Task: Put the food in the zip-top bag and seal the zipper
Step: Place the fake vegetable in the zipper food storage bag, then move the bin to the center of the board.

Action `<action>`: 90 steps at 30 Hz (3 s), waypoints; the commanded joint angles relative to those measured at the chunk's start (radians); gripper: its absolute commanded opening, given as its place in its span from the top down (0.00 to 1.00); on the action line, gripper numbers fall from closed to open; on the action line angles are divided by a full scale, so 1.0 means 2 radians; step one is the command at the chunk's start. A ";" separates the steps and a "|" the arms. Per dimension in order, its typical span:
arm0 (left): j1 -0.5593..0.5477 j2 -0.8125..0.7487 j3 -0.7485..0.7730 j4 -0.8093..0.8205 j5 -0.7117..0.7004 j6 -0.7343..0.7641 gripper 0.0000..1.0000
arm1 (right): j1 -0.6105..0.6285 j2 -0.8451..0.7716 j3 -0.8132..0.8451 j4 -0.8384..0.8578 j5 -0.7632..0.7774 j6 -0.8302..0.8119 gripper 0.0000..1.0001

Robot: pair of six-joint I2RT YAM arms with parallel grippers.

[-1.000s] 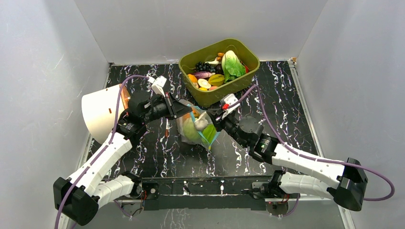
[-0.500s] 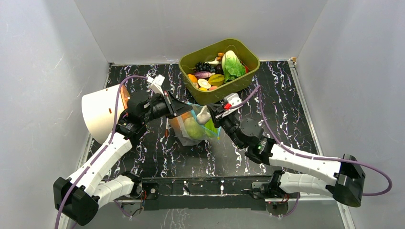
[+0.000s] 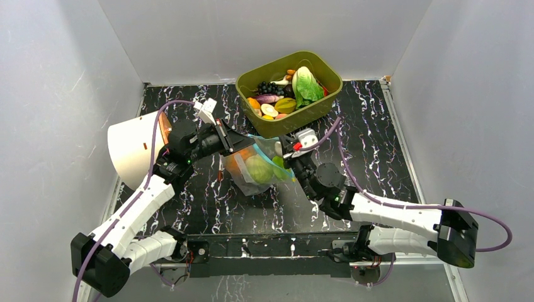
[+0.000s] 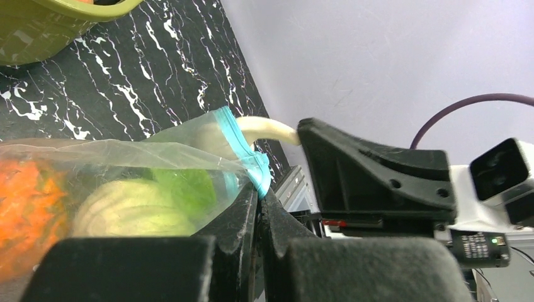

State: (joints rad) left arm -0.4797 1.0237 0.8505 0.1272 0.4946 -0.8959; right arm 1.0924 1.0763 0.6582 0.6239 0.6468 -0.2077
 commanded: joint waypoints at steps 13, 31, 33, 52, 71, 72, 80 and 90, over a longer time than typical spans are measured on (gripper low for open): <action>0.002 -0.005 -0.001 0.059 0.022 -0.028 1.00 | 0.010 0.000 -0.053 0.061 -0.113 0.086 1.00; 0.002 -0.009 -0.015 0.065 0.030 -0.029 1.00 | 0.009 -0.004 0.049 -0.171 -0.104 0.163 0.55; 0.002 -0.006 -0.017 0.069 0.031 -0.030 1.00 | 0.009 -0.022 0.057 -0.215 -0.097 0.170 0.52; 0.002 -0.023 -0.009 -0.003 0.014 0.102 1.00 | -0.141 0.031 0.237 -0.422 -0.168 0.153 0.38; 0.002 -0.018 -0.004 -0.060 0.055 0.284 1.00 | -0.303 0.425 0.587 -0.464 -0.215 0.074 0.40; 0.002 -0.019 -0.004 -0.058 0.056 0.288 1.00 | -0.307 0.447 0.614 -0.471 -0.216 0.066 0.40; 0.001 -0.027 -0.023 -0.055 0.066 0.306 1.00 | -0.334 0.637 0.841 -0.510 -0.217 -0.023 0.38; -0.003 -0.018 -0.021 -0.059 0.063 0.311 1.00 | -0.353 0.686 0.855 -0.455 -0.214 -0.016 0.38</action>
State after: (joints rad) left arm -0.4808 1.0023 0.8036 -0.0128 0.5961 -0.2955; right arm 0.4011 2.4348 2.2974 -0.3691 0.2138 -0.2539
